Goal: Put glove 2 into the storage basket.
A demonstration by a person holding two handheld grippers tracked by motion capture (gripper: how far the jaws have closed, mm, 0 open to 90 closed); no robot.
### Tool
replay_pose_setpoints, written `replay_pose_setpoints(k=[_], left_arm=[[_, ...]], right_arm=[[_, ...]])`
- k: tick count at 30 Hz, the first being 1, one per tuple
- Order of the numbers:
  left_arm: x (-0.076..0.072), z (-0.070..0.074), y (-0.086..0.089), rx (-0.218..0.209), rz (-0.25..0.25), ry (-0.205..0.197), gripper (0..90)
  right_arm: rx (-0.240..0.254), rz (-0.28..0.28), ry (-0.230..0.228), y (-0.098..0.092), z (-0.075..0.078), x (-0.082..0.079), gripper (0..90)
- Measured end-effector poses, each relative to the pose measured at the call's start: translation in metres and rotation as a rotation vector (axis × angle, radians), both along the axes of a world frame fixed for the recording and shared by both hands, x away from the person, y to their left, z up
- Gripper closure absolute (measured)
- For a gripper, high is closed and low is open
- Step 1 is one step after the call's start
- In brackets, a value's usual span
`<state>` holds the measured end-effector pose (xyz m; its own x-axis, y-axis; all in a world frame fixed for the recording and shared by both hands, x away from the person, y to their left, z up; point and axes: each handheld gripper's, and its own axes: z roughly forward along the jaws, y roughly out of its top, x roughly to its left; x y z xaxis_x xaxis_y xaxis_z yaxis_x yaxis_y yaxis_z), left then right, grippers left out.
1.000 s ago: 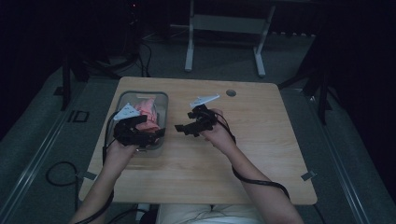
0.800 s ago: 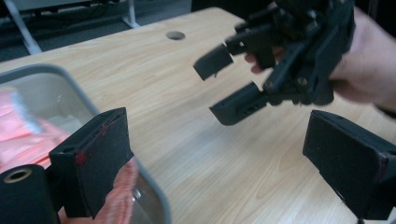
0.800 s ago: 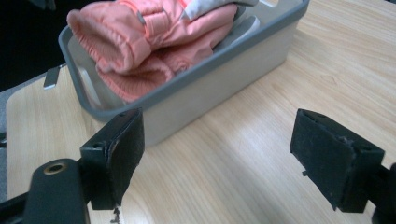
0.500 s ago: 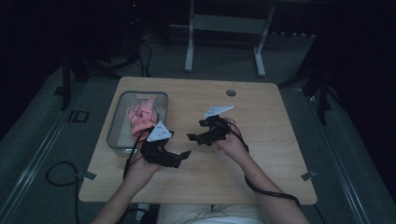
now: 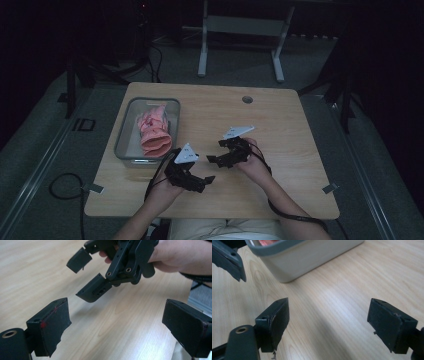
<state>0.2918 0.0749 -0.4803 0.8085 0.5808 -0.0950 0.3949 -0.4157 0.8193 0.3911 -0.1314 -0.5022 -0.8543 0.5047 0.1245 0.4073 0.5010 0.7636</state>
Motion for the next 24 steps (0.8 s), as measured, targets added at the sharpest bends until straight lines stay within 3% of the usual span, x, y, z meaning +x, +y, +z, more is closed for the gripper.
replay_pose_setpoints(k=[3, 9, 24], left_arm=[[-0.002, -0.01, -0.007, 0.002, -0.025, -0.007, 7.2], [-0.002, -0.027, -0.017, 0.02, -0.071, 0.006, 7.2], [-0.003, -0.058, -0.027, 0.044, -0.092, 0.023, 7.2]], right_arm=[[0.016, -0.008, -0.013, -0.008, -0.012, -0.006, 17.8], [0.013, -0.013, -0.017, -0.018, -0.023, -0.012, 17.8], [-0.014, -0.025, -0.026, -0.033, -0.039, -0.021, 17.2]])
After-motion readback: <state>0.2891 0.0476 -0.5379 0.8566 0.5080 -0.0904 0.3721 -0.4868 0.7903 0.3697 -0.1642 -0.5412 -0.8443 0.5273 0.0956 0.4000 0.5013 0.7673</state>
